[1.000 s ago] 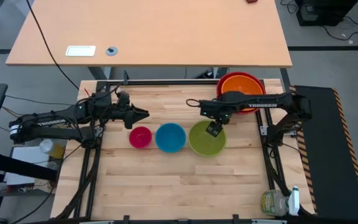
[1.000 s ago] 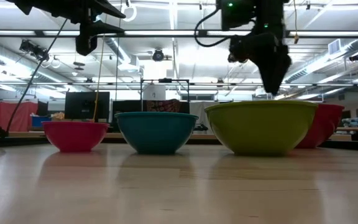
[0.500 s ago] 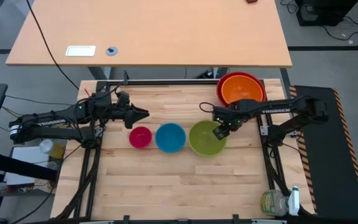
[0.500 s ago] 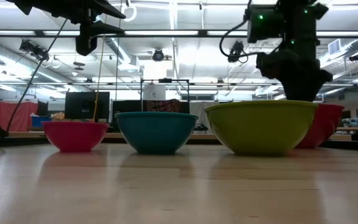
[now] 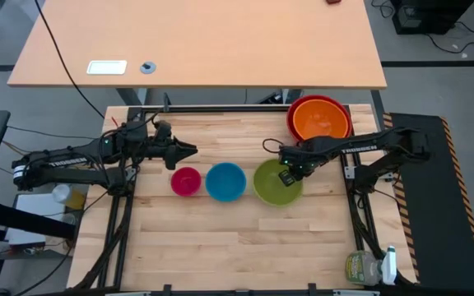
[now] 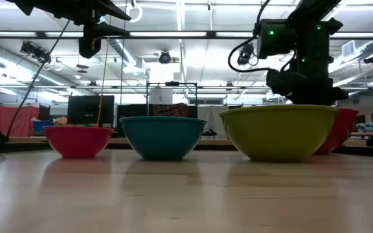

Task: Nest bowls inside each other
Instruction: Stack the green bowl on top of the orange bowl

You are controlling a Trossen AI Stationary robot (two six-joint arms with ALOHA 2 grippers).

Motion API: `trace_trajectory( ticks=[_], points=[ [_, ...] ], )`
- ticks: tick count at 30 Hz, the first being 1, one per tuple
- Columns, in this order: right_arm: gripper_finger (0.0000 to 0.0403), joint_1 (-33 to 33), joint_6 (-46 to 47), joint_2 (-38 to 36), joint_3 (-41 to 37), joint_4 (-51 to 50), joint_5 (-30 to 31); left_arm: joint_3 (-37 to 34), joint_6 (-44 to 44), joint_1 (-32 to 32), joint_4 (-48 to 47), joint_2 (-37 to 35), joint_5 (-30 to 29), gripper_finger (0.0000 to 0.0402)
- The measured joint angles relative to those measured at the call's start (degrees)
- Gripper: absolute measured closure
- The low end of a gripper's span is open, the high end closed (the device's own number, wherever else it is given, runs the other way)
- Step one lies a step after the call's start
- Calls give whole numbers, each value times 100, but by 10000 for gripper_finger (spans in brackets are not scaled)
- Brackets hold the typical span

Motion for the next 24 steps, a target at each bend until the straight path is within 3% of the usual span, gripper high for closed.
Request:
trace_trajectory(
  ticks=[3,11,21,24],
  points=[
    [381,-7,16,-40,37,105,-86,0,-6,0,-2,0,0,260],
    [381,-179,114,-464,-3,-50,-178,0,-10,0,-4,0,0,260],
    [381,-1043,101,-1974,357,-46,-39,0,-58,0,-4,0,0,260],
    [379,-1364,276,-2433,439,-37,398,0,-60,0,-4,0,0,260]
  ],
)
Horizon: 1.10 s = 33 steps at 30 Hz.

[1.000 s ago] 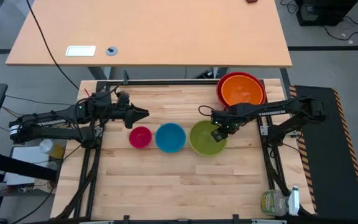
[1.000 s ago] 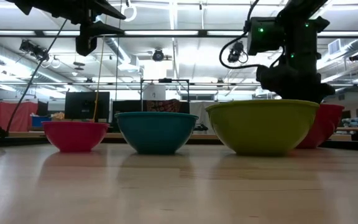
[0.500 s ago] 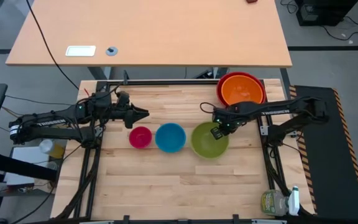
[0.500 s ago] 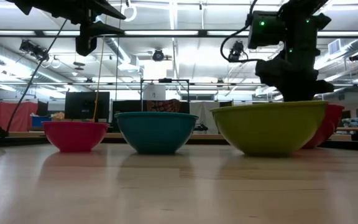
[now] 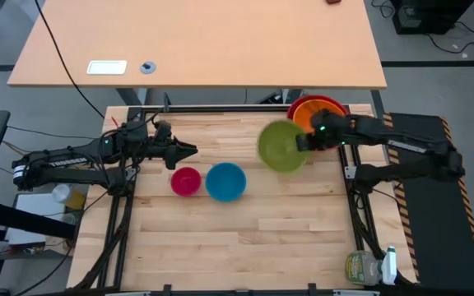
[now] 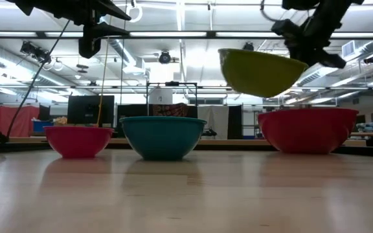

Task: Nest bowls inside each other
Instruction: Stack the green bowl on top of the orange bowl

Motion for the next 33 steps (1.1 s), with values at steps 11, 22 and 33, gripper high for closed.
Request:
trace_trajectory(
  ticks=[11,22,33],
  points=[
    [377,-1657,355,-857,2,-398,911,0,-105,0,0,0,0,260],
    [377,-3416,-803,-415,2,-743,95,0,-105,0,2,0,0,260],
    [377,-4174,-1489,37,2,-1241,-127,0,-98,0,2,0,-2,260]
  ],
)
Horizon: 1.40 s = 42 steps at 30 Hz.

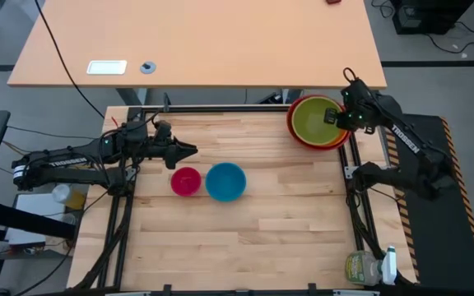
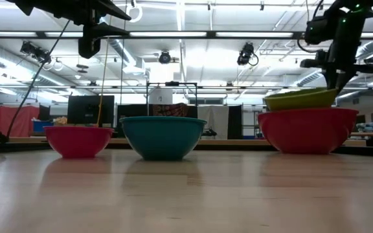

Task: Nest bowls inside each other
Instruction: Stack the green bowl on top of the orange bowl

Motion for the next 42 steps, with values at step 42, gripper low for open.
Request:
trace_trajectory(
  ticks=[42],
  points=[
    [276,-146,-36,1048,0,-483,796,0,-31,-1,0,0,-44,260]
  ],
)
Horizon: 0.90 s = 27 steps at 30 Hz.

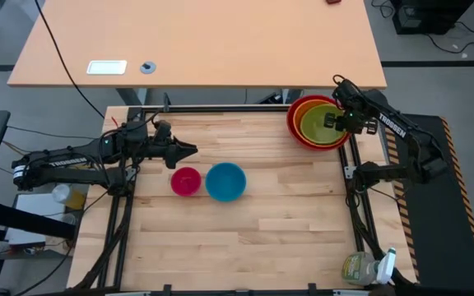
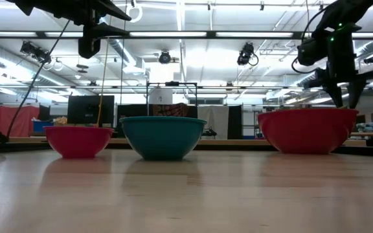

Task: Nest bowls inside each other
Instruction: Stack the green bowl on top of the orange bowl, then stack the blue bowl on top of the green bowl

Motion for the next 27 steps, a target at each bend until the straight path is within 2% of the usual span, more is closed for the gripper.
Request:
trace_trajectory(
  ticks=[9,18,24,27],
  points=[
    [275,304,123,-317,0,-374,311,0,0,1,0,0,0,260],
    [275,635,211,-481,0,-112,583,0,1,1,0,0,0,260],
    [277,634,209,-341,0,179,576,0,-12,0,0,0,0,260],
    [277,725,38,-377,0,447,287,0,-24,1,-1,0,0,260]
  ],
)
